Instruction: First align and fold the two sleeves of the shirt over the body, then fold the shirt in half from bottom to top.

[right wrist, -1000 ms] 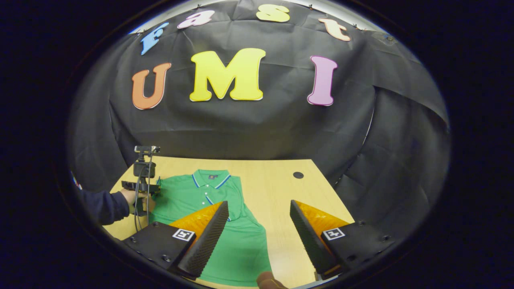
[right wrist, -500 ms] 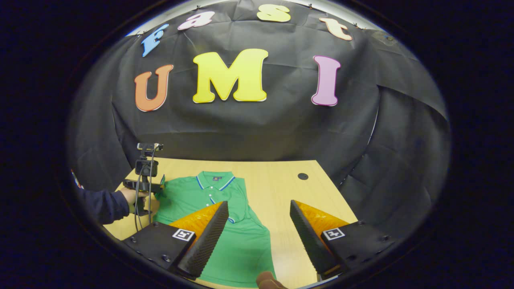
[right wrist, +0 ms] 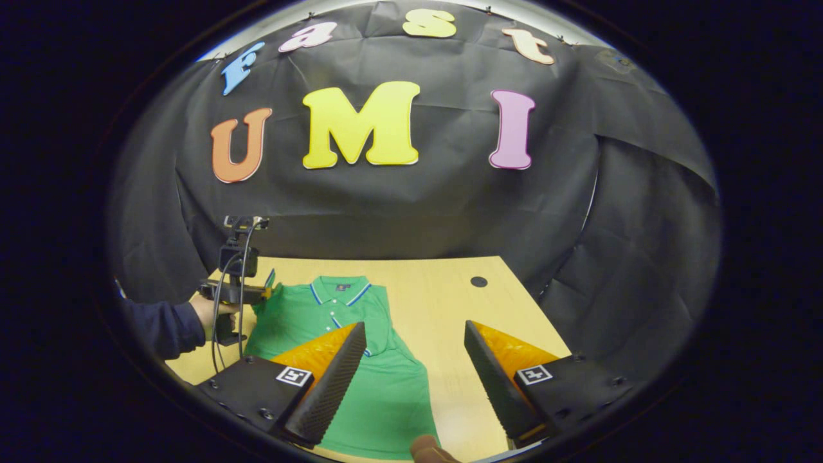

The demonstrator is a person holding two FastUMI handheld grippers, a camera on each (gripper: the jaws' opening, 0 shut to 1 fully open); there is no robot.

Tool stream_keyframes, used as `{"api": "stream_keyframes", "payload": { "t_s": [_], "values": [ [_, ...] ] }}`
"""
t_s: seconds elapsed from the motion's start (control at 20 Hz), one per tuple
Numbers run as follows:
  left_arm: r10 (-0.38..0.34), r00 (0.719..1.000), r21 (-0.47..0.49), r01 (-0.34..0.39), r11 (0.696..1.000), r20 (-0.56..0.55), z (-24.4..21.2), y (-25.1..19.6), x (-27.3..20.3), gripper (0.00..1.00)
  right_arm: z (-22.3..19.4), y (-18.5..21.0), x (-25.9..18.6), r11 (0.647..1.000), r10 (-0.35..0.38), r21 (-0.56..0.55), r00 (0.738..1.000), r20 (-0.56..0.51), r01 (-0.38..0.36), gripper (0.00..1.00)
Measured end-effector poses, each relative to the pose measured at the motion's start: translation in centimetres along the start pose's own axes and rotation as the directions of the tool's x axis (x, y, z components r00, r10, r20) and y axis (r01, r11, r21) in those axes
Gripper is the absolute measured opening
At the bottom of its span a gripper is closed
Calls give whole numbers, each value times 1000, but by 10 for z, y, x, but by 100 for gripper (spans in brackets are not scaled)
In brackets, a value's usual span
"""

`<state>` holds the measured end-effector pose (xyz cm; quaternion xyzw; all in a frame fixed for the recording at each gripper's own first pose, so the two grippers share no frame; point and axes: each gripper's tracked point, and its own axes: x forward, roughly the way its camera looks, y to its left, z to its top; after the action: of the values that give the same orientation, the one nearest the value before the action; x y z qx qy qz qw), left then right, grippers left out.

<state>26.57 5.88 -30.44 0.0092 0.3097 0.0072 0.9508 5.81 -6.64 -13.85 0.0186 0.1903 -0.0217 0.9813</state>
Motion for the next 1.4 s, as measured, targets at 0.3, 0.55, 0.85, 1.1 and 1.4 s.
{"api": "stream_keyframes", "payload": {
  "t_s": [0.3,0.55,0.85,1.1,1.4],
  "values": [
    [-93,996,134,91,987,11,-4,-64,-6,4,-11,-9,-14,999,-22,-38,1000,7,22,99],
    [-124,992,250,122,961,-10,-20,-99,-6,4,-20,-8,-20,1000,-15,-20,1000,-2,15,96],
    [-125,991,370,131,920,-39,-36,-115,-4,4,-26,-16,-21,1000,-24,-13,1000,-12,24,99],
    [-145,986,462,164,871,-77,-52,-130,0,6,-33,-26,-22,999,-34,-13,999,-20,33,99],
    [-174,974,470,222,854,-144,-69,-142,-4,22,-37,-35,-23,999,-54,3,998,-29,54,96]
  ]
}}
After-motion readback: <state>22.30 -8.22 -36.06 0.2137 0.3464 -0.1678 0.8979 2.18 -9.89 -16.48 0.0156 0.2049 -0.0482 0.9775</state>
